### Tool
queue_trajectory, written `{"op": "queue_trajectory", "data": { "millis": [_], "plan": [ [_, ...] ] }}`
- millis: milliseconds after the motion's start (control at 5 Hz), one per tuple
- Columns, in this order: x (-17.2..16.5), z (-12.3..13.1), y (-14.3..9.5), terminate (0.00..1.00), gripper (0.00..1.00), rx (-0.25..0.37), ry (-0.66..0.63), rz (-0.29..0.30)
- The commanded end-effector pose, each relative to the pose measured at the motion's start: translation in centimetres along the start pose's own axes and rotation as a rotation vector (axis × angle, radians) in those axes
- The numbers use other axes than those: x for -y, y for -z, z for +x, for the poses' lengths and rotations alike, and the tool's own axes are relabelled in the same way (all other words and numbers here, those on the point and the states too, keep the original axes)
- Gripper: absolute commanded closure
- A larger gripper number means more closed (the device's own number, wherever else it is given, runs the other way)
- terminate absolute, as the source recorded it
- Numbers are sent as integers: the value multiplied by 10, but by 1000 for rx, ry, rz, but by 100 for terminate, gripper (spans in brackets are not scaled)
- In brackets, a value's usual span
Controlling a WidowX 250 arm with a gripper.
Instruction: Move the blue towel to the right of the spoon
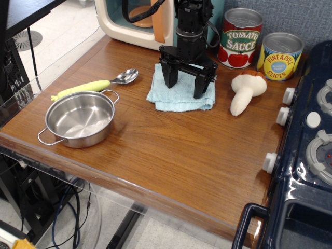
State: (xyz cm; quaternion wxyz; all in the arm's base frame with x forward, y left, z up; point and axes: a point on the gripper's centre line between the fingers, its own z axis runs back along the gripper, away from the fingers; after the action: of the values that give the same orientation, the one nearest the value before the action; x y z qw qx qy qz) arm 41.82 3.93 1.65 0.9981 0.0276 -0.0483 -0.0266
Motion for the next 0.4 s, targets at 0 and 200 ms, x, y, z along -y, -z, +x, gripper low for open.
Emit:
{"op": "queue_trajectory", "data": {
  "millis": [0,200],
  "plan": [
    [-12,4,-34,0,0,62,-9,-7],
    [-14,7,-54,0,0,76,-20,-19]
  ]
}}
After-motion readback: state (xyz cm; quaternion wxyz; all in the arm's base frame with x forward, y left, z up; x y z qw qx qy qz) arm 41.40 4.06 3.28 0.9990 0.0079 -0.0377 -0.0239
